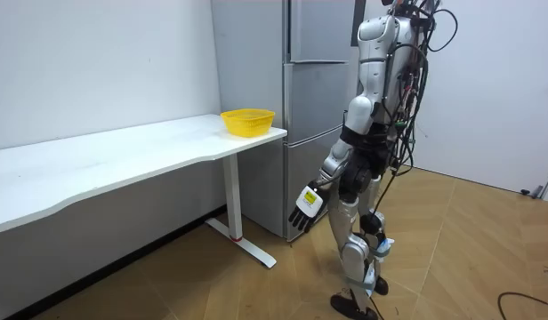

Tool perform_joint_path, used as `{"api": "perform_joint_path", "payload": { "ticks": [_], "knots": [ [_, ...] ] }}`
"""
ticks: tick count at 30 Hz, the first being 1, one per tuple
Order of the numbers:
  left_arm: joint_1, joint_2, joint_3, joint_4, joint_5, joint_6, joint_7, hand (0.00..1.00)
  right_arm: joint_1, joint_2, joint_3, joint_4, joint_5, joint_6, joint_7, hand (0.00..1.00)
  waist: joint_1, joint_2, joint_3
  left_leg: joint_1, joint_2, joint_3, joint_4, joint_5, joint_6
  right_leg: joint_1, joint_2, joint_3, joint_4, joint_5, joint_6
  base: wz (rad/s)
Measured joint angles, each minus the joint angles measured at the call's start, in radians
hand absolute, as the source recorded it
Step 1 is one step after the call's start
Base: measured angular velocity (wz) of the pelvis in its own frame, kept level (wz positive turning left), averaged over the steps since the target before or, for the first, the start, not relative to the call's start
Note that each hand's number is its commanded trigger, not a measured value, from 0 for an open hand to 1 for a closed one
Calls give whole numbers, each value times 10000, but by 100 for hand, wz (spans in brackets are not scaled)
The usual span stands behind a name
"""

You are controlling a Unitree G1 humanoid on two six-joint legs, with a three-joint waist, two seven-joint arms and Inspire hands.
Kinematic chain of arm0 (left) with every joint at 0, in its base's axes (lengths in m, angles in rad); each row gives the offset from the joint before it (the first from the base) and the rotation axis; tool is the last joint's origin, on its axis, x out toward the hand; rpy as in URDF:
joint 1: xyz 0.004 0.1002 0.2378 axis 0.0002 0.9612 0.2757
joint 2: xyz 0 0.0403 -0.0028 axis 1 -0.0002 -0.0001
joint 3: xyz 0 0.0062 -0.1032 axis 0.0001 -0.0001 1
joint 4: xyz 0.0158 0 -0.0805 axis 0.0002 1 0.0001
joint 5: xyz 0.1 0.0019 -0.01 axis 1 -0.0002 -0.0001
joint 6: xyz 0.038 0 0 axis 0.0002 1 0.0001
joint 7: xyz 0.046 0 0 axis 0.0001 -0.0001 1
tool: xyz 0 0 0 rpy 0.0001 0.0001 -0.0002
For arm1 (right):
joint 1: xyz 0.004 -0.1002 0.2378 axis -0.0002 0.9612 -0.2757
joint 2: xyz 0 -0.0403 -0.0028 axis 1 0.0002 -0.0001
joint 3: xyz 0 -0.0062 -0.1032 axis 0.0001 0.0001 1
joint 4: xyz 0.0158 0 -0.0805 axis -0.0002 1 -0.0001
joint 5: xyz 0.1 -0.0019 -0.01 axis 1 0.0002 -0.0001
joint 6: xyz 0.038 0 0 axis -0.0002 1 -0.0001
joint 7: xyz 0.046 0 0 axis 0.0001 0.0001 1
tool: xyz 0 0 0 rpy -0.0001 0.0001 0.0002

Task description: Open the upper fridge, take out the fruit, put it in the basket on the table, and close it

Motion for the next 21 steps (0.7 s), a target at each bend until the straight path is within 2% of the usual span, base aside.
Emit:
{"api": "perform_joint_path", "payload": {
  "ticks": [3, 4, 9, 21],
  "knots": [
    [17, 1, 13, -3, -1, -8, 0, 0, 29, 3, -9, 7, 102, 5, 23, 0, -12, -1, 7, 3, -3, 11, 3, 0, 0, -8, -2, 30, -9, 0, 0, 0],
    [21, 4, 12, -5, 0, -10, 0, 0, 18, 2, -26, 32, 73, 6, 78, 0, -28, -61, 46, 3, -5, 25, 7, 0, 0, -10, -8, 18, -10, 0, 1, 0],
    [50, 26, -11, -53, -33, 47, 61, 0, 15, -10, -26, 61, -136, 62, -4, 0, -70, -79, 58, -13, 1, 32, -16, 0, 0, -29, -10, -11, -6, 0, 1, 0],
    [68, 28, 219, -136, -186, 467, 73, 0, 45, 9, -421, 56, -38, 614, -336, 0, -87, -113, 62, 26, 0, 20, 4, 0, 0, 18, -18, -61, -3, 0, 1, 0]
  ]
}}
